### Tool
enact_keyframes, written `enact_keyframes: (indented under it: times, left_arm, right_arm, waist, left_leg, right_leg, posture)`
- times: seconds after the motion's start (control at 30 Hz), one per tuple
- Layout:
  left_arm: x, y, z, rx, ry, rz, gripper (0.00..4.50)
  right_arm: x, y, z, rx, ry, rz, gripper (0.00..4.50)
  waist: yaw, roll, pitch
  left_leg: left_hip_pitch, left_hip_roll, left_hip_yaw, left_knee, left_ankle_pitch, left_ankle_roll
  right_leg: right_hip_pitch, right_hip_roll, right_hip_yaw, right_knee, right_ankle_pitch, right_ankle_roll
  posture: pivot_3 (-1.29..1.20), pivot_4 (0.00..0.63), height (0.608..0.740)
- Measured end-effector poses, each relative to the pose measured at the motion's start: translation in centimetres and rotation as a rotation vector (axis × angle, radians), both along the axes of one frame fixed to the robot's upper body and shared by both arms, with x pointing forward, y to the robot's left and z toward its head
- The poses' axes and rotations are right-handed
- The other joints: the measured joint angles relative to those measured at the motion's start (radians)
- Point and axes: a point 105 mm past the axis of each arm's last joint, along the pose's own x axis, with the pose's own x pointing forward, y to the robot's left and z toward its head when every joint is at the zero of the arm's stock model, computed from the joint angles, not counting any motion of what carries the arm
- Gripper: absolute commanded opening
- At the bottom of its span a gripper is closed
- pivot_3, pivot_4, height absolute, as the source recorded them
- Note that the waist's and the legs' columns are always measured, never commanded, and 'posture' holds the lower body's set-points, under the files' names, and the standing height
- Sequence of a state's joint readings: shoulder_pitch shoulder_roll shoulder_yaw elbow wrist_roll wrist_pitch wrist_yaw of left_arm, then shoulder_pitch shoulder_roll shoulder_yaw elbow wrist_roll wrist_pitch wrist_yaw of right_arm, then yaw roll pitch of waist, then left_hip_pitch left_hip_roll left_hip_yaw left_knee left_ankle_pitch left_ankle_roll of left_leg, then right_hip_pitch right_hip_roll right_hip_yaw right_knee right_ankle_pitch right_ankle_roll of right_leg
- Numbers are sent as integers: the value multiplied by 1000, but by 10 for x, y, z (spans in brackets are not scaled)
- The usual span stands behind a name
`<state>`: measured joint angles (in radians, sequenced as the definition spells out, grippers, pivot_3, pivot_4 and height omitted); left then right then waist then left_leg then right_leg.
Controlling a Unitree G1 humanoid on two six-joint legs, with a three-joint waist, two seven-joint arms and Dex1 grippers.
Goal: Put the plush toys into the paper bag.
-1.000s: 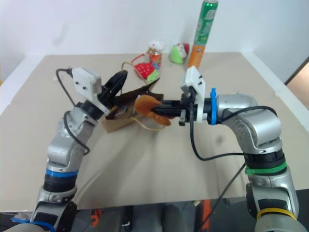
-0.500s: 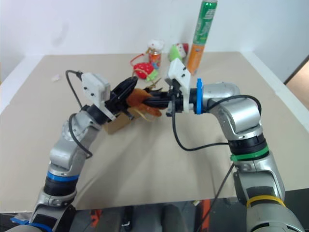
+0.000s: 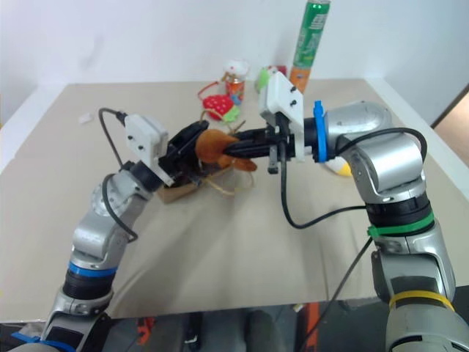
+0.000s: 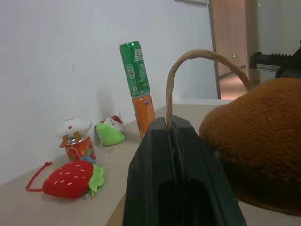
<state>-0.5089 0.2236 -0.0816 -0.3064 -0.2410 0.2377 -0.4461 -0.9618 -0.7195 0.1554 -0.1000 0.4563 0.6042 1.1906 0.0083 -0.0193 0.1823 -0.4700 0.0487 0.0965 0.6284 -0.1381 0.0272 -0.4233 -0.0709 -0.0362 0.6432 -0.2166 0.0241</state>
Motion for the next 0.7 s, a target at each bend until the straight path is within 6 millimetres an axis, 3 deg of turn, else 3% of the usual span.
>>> enact_keyframes:
  times: [0.2,0.33,0.7]
  left_arm:
    - [1,1,-1,0,3,10,0]
    - [1,0,1,-21,4,4,0]
    - [0,-4,4,-57,5,-1,0]
  right_arm:
    - [9,8,-9,-3,-14,-3,158]
    - [24,12,-29,-42,8,-32,158]
    - [37,16,-38,-58,-2,-42,158]
  waist:
    - [0,0,0]
    - [0,0,0]
    - [0,0,0]
  left_leg:
    - [0,0,0,0,0,0]
    - [0,0,1,0,0,0]
    - [0,0,2,1,0,0]
  right_leg:
    - [0,1,0,0,0,0]
    - [0,0,0,0,1,0]
    - [0,2,0,0,1,1]
  posture:
    - [0,150,740]
    - [0,150,740]
    - [0,150,740]
